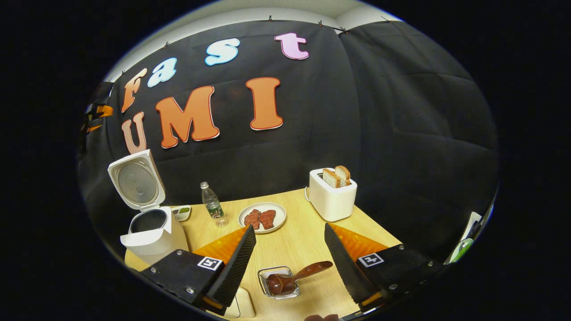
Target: Close the left gripper, press the button to open the rice cooker; take a wooden spoon from the chopstick holder with the right hand, scoop a spoonful of rice and pour it into the rice cooker, then put the wooden spoon back into the chopstick holder.
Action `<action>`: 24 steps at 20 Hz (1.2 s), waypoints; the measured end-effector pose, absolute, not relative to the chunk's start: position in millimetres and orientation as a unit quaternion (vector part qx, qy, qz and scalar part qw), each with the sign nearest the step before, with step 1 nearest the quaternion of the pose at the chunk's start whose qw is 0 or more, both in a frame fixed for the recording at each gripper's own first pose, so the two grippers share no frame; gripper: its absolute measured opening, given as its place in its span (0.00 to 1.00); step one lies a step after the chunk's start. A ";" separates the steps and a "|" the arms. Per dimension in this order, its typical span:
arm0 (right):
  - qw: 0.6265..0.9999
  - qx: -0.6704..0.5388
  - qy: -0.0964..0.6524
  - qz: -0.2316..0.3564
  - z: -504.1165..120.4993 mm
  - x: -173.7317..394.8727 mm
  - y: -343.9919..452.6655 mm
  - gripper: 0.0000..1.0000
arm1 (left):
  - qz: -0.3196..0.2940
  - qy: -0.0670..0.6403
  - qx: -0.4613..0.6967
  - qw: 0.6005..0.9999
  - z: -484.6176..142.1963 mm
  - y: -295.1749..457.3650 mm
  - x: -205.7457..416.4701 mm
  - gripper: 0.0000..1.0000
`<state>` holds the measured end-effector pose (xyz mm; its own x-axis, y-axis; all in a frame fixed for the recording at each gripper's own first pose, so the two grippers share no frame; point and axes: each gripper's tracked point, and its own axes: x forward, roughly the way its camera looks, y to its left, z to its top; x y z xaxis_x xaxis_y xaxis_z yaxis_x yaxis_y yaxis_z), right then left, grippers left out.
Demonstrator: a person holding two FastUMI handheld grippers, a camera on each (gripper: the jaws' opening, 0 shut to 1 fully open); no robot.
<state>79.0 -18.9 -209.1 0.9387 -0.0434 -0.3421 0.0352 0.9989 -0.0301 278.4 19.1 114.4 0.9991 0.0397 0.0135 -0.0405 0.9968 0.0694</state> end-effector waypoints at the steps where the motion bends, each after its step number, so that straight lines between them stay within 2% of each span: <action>1: 0.985 -0.011 0.169 -0.022 -206.0 78.9 -20.1 0.95 | 0.019 0.002 0.035 0.999 110.4 19.3 296.0 1.00; 7: 0.982 -0.008 0.186 -0.036 -216.2 70.2 -29.2 0.95 | 0.052 0.076 0.039 0.995 48.6 39.3 385.6 0.99; 11: 0.981 -0.005 0.189 -0.045 -214.4 65.5 -35.6 0.95 | 0.058 0.134 0.016 0.989 -7.2 54.2 412.1 1.00; 18: 0.982 -0.003 0.182 -0.057 -203.5 65.0 -39.1 0.95 | 0.072 0.188 0.008 0.979 -69.2 65.2 415.7 1.00; 24: 0.982 -0.006 0.187 -0.036 -203.0 74.7 -28.2 0.95 | 0.071 0.188 0.024 0.979 -74.2 55.6 393.5 1.00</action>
<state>74.7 -28.2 -203.0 0.9278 -0.0721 -0.3661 0.0678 0.9974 -0.0244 393.5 55.6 -74.2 0.9194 0.1479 -0.3645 -0.1299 0.9888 0.0738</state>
